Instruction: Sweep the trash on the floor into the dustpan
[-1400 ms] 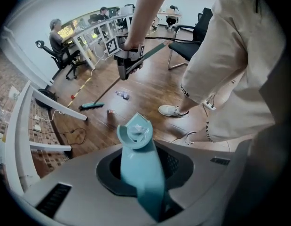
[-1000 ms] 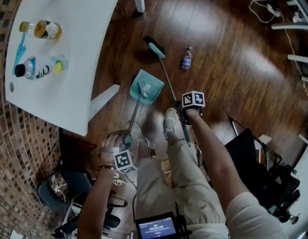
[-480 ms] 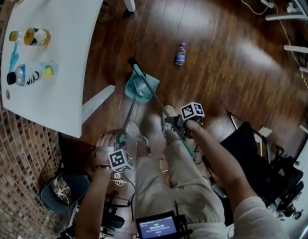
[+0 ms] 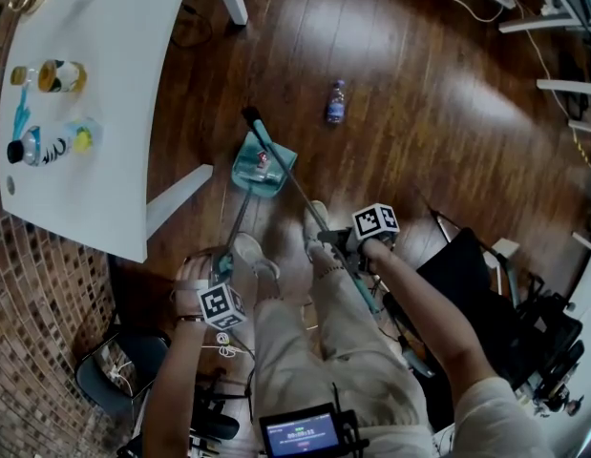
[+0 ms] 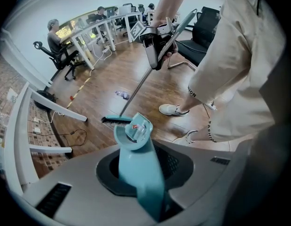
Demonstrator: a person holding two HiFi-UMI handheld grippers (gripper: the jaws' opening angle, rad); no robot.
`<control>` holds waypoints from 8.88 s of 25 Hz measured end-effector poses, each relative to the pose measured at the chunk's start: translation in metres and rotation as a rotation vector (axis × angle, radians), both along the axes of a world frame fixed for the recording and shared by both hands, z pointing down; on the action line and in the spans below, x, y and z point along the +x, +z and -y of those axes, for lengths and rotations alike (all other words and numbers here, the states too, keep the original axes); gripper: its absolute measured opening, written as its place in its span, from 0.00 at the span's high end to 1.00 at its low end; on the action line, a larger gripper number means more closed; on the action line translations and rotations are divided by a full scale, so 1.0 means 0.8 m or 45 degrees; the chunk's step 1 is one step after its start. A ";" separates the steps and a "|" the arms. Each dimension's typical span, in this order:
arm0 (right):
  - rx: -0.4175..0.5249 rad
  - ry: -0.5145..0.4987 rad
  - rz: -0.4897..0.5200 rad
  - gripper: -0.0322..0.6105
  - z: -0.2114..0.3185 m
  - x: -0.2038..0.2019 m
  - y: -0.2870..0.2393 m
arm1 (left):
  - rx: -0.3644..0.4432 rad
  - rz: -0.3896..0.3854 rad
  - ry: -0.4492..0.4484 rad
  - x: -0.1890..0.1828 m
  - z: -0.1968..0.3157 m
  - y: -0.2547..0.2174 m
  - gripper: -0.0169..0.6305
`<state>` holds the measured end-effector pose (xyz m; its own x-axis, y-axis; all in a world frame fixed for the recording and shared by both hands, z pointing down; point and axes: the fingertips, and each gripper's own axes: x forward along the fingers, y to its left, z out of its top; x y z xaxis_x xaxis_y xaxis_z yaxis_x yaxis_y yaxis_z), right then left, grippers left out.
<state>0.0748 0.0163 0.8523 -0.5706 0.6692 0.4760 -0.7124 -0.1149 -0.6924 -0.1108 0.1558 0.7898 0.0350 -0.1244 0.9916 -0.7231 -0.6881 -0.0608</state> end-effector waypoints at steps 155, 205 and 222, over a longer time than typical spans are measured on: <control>0.581 0.448 -0.358 0.79 -0.064 0.264 -0.074 | 0.499 -0.133 0.030 0.040 0.059 -0.235 0.37; 0.661 0.399 -0.163 0.79 -0.303 0.445 -0.298 | 0.129 -1.200 -1.722 0.156 -0.310 -0.231 0.96; 0.521 0.399 -0.179 0.79 -0.383 0.490 -0.253 | 0.393 -1.160 -2.021 0.124 -0.360 -0.251 0.97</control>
<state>0.4668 0.3229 0.6502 -0.6255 0.2206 0.7483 -0.7761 -0.0779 -0.6258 -0.0119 0.4436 0.5893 0.1627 -0.7199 0.6748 -0.4765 0.5415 0.6926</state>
